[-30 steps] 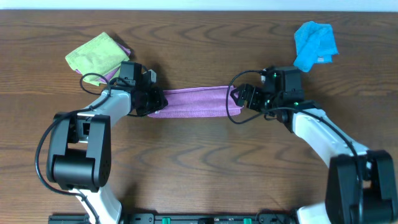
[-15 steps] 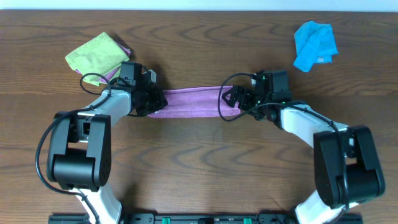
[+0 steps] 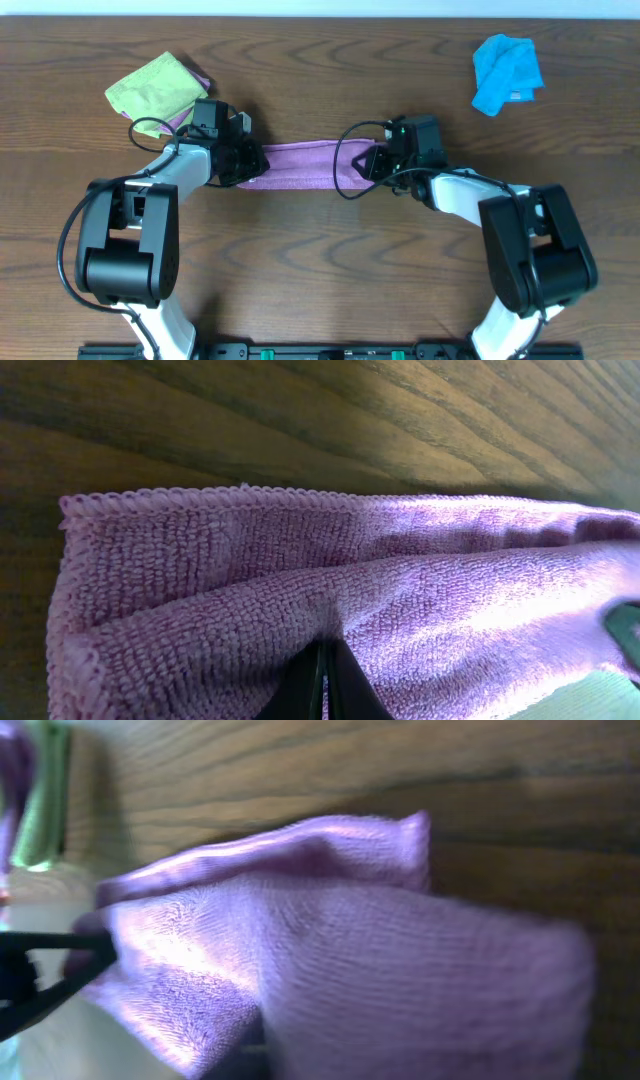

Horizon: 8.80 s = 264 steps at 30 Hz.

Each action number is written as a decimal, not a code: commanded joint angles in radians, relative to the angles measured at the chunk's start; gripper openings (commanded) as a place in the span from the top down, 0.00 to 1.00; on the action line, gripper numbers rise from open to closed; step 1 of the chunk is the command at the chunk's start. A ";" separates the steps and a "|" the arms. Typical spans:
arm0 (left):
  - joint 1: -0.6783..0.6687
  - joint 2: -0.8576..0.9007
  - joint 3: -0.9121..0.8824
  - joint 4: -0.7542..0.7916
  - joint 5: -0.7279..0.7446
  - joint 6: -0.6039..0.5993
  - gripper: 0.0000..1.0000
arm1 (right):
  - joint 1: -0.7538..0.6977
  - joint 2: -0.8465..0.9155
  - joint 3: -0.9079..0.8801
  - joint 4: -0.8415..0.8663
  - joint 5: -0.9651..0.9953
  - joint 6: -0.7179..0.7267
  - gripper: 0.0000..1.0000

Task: Fold the cloth

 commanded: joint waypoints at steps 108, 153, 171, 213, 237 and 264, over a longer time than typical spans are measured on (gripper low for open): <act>0.183 -0.343 0.039 -0.130 -0.034 0.005 0.94 | 0.472 0.153 0.412 -0.073 -0.001 -0.076 0.51; 0.277 -0.397 0.044 -0.272 -0.022 0.100 0.95 | 0.496 0.124 0.689 -0.621 0.299 -0.578 0.37; 0.316 -0.397 0.044 -0.278 -0.021 0.124 0.94 | 0.629 0.183 0.689 -0.710 0.482 -0.671 0.36; 0.442 -0.401 0.044 -0.298 0.083 0.129 0.94 | 0.491 0.085 0.770 -0.689 0.715 -0.495 0.99; 0.442 -0.401 0.044 -0.296 0.083 0.128 0.94 | 0.308 0.092 0.770 -1.220 1.051 0.035 0.94; 0.396 -0.401 0.032 -0.497 0.398 0.126 0.18 | 0.112 0.090 0.770 -1.148 0.577 -0.142 0.44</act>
